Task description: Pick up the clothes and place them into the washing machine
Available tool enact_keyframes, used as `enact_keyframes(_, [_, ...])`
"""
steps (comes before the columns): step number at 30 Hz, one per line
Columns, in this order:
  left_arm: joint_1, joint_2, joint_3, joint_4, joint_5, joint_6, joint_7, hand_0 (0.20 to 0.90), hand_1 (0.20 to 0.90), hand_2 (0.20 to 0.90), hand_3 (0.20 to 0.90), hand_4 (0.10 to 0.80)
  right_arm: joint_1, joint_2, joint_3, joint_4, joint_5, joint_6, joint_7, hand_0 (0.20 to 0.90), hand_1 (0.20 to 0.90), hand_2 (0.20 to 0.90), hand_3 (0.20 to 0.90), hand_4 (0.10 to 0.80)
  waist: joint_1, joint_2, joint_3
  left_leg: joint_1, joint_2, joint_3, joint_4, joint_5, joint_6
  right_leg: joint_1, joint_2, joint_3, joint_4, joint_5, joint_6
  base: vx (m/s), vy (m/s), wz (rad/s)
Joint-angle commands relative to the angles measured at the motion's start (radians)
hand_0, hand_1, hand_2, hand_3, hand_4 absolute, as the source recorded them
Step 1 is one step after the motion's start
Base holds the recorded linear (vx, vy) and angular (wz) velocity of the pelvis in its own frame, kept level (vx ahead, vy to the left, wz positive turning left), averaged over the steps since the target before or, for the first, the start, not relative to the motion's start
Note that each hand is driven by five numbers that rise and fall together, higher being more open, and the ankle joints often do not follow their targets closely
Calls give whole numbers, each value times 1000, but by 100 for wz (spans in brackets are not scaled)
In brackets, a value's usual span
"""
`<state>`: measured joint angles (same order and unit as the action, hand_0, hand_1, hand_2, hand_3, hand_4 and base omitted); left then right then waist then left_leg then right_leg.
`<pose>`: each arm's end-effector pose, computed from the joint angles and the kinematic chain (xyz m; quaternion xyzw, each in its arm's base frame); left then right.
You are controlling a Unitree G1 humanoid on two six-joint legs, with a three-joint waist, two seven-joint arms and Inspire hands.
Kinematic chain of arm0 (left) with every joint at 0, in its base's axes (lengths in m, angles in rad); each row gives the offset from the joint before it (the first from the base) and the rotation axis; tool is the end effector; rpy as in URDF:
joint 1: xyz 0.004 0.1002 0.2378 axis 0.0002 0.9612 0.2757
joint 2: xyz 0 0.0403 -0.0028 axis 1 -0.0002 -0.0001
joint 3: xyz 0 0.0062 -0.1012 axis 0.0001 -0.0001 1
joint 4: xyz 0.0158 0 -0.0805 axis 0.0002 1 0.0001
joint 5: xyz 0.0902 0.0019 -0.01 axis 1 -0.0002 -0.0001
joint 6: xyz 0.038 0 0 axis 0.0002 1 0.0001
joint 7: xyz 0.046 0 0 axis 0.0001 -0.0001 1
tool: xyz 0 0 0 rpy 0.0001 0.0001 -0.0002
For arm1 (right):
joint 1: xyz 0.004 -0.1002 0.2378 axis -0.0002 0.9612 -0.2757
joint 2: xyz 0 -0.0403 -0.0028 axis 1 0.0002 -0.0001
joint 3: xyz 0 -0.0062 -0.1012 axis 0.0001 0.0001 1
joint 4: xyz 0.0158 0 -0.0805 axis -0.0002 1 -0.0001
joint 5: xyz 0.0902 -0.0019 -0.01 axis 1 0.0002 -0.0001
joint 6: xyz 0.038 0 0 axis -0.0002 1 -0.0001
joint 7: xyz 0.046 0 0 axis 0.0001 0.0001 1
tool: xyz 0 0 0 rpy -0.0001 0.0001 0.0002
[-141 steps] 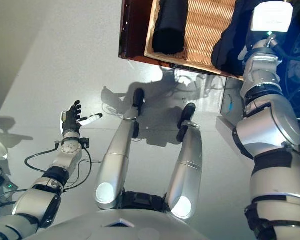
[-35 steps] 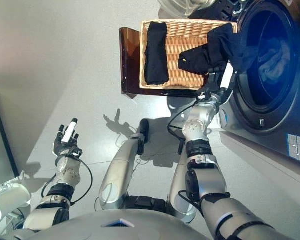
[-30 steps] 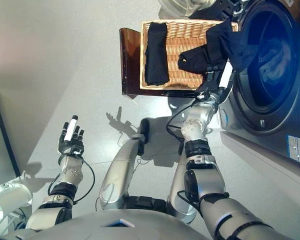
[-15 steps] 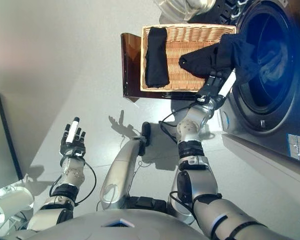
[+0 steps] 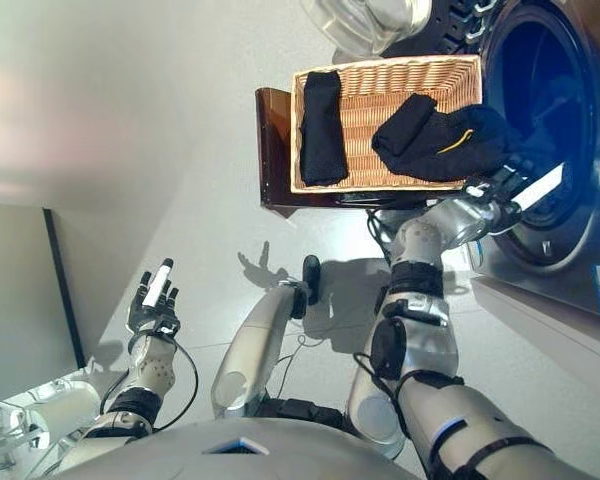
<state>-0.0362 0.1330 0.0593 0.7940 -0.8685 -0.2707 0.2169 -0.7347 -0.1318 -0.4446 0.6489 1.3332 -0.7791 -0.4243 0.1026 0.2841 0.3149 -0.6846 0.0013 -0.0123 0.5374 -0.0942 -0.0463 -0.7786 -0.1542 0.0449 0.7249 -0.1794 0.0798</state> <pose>0.1499 0.2050 -0.0602 -0.2912 0.2263 0.3395 0.8653 0.2940 -0.2312 0.1190 0.6504 -0.2492 -0.4410 0.5660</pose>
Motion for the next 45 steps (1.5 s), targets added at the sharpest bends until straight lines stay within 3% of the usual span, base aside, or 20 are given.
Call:
enact_keyframes(1, [-5, 105, 9, -8, 42, -97, 2, 900, 900, 900, 900, 800, -91, -183, -1, -46, -187, -17, -25, 200, 200, 200, 200, 300, 16, 15, -73, -8, -79, 63, -20, -12, 15, 44, 28, 4, -149, 57, -18, 39, -10, 1])
enact_keyframes(4, [0, 111, 3, -10, 47, -100, -6, 900, 900, 900, 900, 800, -131, -268, 9, -11, -225, 1, -55, 200, 200, 200, 200, 300, 24, 21, -79, 1, -82, 60, -40, -4, 12, 54, 27, 1, -165, 57, -16, 20, -12, 1])
enact_keyframes(5, [1, 128, 2, -8, 50, -108, -11, 900, 900, 900, 900, 800, -201, -411, 56, 86, -268, 50, -92, 200, 200, 200, 200, 300, 34, 19, -86, 18, -84, 55, -72, 7, 7, 65, 25, -1, -185, 61, -11, 20, -20, 7])
enact_keyframes(11, [2, 150, -10, -5, 54, -112, -30, 900, 900, 900, 900, 800, -320, -624, 193, 215, -337, 161, -95, 200, 200, 200, 200, 300, 52, 19, -74, 32, -83, 45, -120, 39, -4, 73, 20, -13, -211, 71, -8, 0, -43, 7])
enact_keyframes(17, [-2, 155, -2, 43, 62, -108, -29, 900, 900, 900, 900, 800, -356, -672, 257, 213, -362, 165, -79, 200, 200, 200, 200, 300, 53, 9, -67, 42, -75, 33, -138, 56, -14, 91, 26, -29, -225, 74, -12, 19, -65, 4])
enact_keyframes(19, [-16, 162, 7, 86, 65, -102, -27, 900, 900, 900, 900, 800, -333, -650, 254, 240, -322, 176, -40, 900, 900, 900, 900, 800, 48, -5, -67, 50, -70, 26, -152, 62, -19, 106, 32, -37, -234, 74, -13, 32, -67, 9])
enact_keyframes(26, [-69, 162, 30, 178, 82, -82, -24, 900, 900, 900, 900, 800, -268, -553, 268, 333, -222, 237, 75, 900, 900, 900, 900, 800, 35, -52, -65, 64, -64, 26, -170, 61, -16, 118, 40, -39, -263, 93, -14, 12, -8, 0])
enact_keyframes(35, [-92, 158, 35, 256, 84, -48, -54, 900, 900, 900, 900, 800, -134, -349, 262, 315, -116, 282, 171, 900, 900, 900, 900, 800, 15, -105, -60, 106, -60, 26, -210, 69, -12, 163, 42, -44, -312, 123, -14, 14, 13, -3])
enact_keyframes(45, [-106, 172, 47, 298, 111, -20, -77, 900, 900, 900, 900, 800, -2, -183, 377, 285, -144, 375, 253, 900, 900, 900, 900, 800, 13, -175, -48, 150, -49, 14, -226, 74, -12, 223, 45, -53, -358, 147, -15, 4, -1, -1])
